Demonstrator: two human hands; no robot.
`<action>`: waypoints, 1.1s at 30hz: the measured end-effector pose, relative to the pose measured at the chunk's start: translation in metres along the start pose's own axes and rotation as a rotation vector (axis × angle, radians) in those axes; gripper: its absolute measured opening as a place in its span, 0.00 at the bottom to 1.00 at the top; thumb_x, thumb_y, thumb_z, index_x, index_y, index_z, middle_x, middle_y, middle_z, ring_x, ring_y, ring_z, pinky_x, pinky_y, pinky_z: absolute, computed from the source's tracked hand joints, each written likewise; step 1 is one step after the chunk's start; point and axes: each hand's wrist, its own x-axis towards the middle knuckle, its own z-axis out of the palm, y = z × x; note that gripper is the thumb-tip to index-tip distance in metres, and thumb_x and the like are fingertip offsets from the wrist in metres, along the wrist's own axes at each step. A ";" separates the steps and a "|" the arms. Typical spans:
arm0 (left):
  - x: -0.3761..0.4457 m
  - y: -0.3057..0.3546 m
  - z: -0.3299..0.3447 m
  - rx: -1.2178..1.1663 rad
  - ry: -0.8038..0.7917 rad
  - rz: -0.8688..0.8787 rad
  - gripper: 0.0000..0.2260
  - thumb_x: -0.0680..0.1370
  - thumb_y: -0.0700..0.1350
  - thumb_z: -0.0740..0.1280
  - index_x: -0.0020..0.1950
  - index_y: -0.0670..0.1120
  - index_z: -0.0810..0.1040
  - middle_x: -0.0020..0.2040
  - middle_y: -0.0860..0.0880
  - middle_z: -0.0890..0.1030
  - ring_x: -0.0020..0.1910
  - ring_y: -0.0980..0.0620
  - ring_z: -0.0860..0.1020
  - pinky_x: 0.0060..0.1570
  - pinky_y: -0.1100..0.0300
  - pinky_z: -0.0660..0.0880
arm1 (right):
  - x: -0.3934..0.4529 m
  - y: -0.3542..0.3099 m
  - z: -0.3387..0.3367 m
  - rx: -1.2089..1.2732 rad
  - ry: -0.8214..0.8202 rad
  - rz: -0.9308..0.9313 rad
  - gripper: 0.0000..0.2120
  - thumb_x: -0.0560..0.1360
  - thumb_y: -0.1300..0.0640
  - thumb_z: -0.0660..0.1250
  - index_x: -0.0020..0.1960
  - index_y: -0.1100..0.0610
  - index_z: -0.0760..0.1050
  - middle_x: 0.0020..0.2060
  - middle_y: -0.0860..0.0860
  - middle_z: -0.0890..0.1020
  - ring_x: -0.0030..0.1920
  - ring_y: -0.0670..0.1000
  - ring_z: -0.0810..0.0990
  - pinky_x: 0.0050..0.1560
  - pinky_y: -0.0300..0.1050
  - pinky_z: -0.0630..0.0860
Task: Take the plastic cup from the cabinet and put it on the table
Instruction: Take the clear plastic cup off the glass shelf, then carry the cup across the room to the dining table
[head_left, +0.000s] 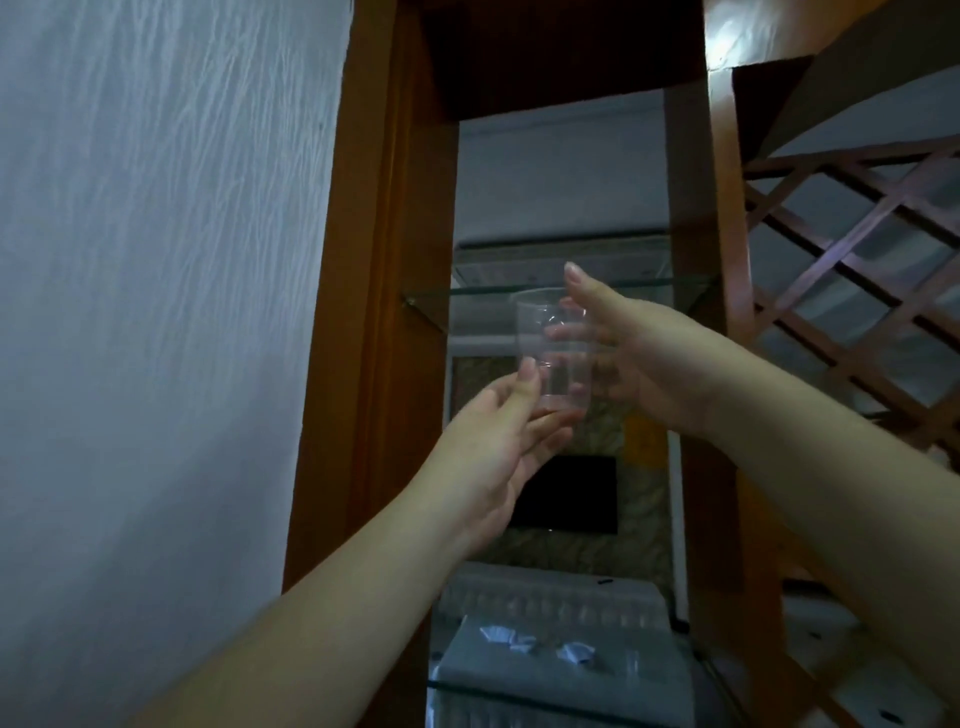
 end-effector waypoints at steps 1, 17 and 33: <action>-0.004 -0.006 0.004 -0.034 -0.010 -0.032 0.17 0.78 0.54 0.63 0.61 0.46 0.76 0.54 0.45 0.85 0.55 0.50 0.83 0.56 0.56 0.77 | -0.007 0.006 -0.004 -0.012 0.007 0.007 0.29 0.66 0.32 0.68 0.60 0.48 0.74 0.57 0.51 0.83 0.54 0.52 0.84 0.56 0.54 0.79; -0.104 -0.099 0.143 -0.359 -0.017 -0.373 0.17 0.79 0.50 0.63 0.56 0.37 0.79 0.55 0.36 0.84 0.55 0.44 0.83 0.52 0.56 0.80 | -0.195 0.053 -0.091 -0.026 0.144 0.077 0.37 0.62 0.32 0.73 0.67 0.48 0.73 0.60 0.49 0.81 0.58 0.47 0.82 0.64 0.52 0.74; -0.179 -0.212 0.309 -0.544 -0.113 -0.748 0.24 0.72 0.49 0.68 0.61 0.33 0.74 0.52 0.36 0.85 0.52 0.44 0.84 0.41 0.61 0.82 | -0.394 0.081 -0.204 -0.181 0.451 0.261 0.28 0.69 0.36 0.71 0.66 0.42 0.71 0.56 0.35 0.82 0.58 0.38 0.80 0.59 0.41 0.75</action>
